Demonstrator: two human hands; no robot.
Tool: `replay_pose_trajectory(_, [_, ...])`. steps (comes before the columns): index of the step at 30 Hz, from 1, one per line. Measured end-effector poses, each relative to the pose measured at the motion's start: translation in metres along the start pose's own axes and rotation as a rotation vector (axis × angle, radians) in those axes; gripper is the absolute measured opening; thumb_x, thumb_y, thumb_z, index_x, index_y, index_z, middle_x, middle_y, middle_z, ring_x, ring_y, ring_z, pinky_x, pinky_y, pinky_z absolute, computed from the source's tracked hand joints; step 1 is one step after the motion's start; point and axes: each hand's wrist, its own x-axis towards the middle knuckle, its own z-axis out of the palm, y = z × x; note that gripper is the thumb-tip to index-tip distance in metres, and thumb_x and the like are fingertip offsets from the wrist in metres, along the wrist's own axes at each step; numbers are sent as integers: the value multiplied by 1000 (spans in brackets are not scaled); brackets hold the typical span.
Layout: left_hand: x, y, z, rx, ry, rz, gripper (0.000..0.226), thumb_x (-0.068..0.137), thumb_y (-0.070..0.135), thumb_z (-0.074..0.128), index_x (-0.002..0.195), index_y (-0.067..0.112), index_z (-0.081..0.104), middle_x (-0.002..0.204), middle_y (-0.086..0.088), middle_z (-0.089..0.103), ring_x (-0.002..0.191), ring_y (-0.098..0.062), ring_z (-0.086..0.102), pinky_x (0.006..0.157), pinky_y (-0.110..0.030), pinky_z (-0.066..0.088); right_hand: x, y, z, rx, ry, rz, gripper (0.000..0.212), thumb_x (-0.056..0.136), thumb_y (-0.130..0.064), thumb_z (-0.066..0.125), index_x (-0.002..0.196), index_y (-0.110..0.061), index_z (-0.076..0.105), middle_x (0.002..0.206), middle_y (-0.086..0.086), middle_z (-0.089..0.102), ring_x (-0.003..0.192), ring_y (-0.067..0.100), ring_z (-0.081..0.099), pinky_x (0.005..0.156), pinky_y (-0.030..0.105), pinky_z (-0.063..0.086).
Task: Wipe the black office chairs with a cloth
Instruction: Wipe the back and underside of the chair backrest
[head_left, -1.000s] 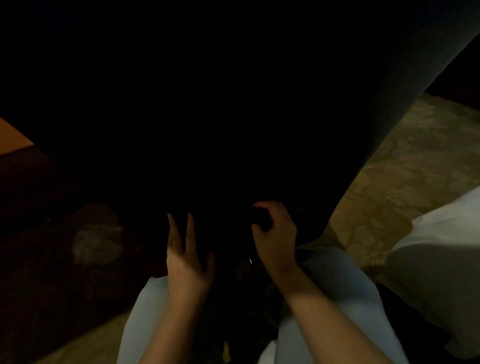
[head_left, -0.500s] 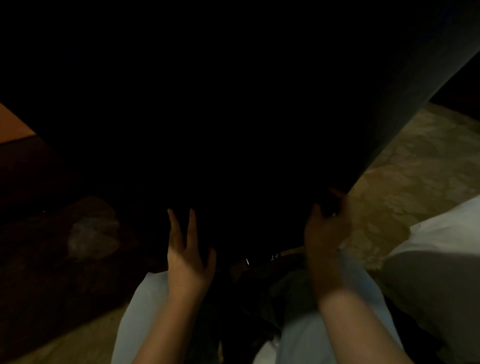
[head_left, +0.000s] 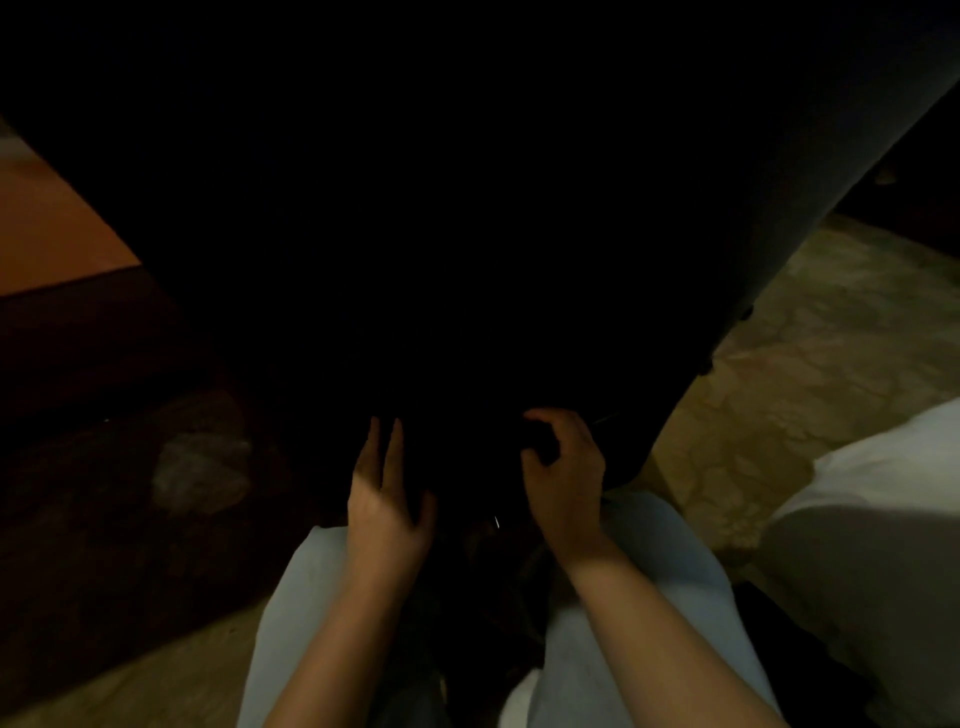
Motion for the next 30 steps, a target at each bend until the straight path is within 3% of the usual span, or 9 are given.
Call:
replay_pose_trajectory(5, [-13, 9, -6, -27, -108, -112, 74, 79, 10, 72, 145, 10, 38, 143, -17, 40, 130, -36, 42, 103, -44, 41, -13, 4, -19, -37, 72, 91, 32, 69, 10, 59, 97, -1, 69, 101, 15, 66, 94, 10, 56, 84, -8, 27])
replay_pose_trajectory(9, [-34, 22, -21, -59, -109, -177, 50, 84, 14, 60, 133, 4, 52, 126, -14, 58, 121, -31, 52, 100, -33, 39, -36, -4, -33, -14, 38, 126, 30, 75, 12, 62, 100, -4, 68, 100, 0, 58, 96, 8, 54, 82, -6, 29])
replay_pose_trajectory(11, [-45, 25, -27, -90, -110, -209, 45, 86, 20, 55, 128, 5, 56, 123, -12, 60, 115, -29, 56, 97, -35, 45, -48, -5, -41, 11, 46, 74, 29, 74, 10, 62, 99, -5, 68, 99, 1, 59, 95, 10, 57, 82, -1, 35])
replay_pose_trajectory(14, [-59, 27, -36, -118, -97, -265, 40, 91, 16, 60, 130, 10, 55, 124, -8, 58, 108, -27, 59, 91, -44, 51, -60, -7, -49, 42, -22, 165, 31, 79, 11, 64, 104, -7, 66, 104, 6, 63, 98, 16, 58, 82, 13, 41])
replay_pose_trajectory(19, [-70, 36, -52, -155, -24, -330, 37, 92, 11, 60, 129, 8, 56, 122, -8, 61, 110, -25, 58, 90, -32, 47, -78, -6, -63, 69, -73, 207, 29, 87, 0, 63, 114, -9, 62, 109, 7, 64, 102, 19, 59, 82, 28, 46])
replay_pose_trajectory(23, [-77, 43, -61, -176, -22, -329, 37, 93, 13, 58, 130, 9, 55, 123, -7, 60, 112, -23, 57, 93, -39, 50, -85, -15, -71, 94, -68, 184, 26, 90, -6, 64, 115, -11, 60, 108, 8, 65, 102, 22, 61, 85, 38, 52])
replay_pose_trajectory(26, [-76, 45, -69, -169, -54, -277, 37, 94, 16, 58, 131, 11, 54, 121, -6, 60, 107, -24, 59, 89, -39, 51, -85, -29, -70, 121, -103, 146, 26, 90, -5, 64, 114, -11, 59, 108, 8, 64, 100, 19, 61, 84, 34, 52])
replay_pose_trajectory(30, [-52, 46, -88, -163, -59, -221, 38, 94, 18, 57, 132, 14, 53, 124, -2, 59, 117, -19, 54, 94, -30, 46, -83, -31, -68, 182, -242, 198, 25, 93, -8, 61, 114, -19, 56, 105, 0, 63, 102, 19, 61, 79, 27, 53])
